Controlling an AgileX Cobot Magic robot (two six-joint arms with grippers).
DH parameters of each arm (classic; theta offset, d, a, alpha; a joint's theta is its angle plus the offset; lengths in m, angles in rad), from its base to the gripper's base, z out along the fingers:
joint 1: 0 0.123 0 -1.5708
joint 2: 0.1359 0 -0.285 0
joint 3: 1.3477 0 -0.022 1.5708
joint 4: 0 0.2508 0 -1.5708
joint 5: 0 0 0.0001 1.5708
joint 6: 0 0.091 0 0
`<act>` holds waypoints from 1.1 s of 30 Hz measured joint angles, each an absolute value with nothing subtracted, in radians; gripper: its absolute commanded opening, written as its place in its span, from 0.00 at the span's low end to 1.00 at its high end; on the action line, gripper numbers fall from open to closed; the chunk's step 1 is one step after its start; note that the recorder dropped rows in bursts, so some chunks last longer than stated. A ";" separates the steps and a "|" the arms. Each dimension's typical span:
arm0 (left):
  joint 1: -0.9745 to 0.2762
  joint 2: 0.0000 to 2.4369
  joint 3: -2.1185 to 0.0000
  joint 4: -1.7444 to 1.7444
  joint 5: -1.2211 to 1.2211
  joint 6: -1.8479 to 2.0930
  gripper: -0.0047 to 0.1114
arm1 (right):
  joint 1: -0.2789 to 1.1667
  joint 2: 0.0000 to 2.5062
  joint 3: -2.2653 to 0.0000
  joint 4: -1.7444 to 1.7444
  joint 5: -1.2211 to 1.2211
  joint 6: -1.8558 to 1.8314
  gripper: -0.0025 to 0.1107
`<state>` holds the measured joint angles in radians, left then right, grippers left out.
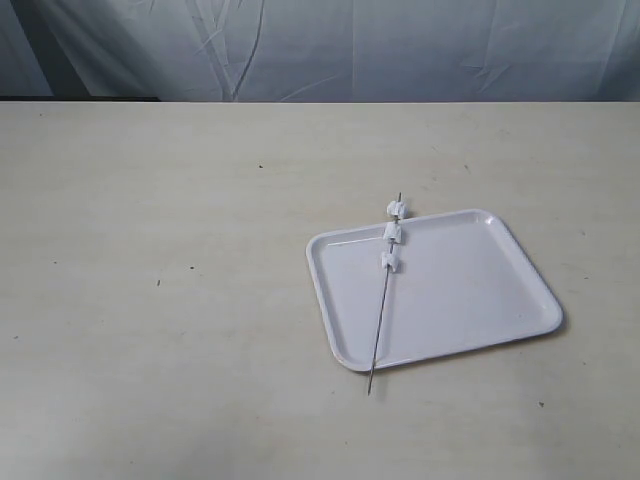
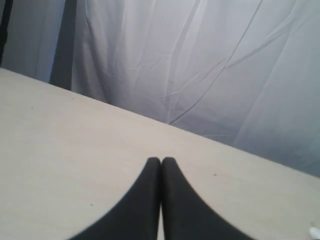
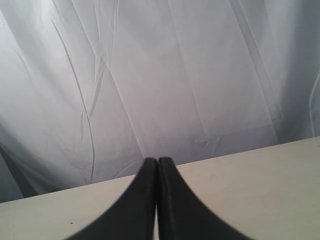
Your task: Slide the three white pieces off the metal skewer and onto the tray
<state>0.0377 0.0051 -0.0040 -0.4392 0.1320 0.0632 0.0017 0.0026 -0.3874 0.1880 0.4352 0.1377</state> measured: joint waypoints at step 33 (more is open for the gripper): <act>0.038 0.005 -0.004 -1.022 0.086 0.061 0.04 | 0.002 0.059 -0.387 0.334 0.570 0.115 0.02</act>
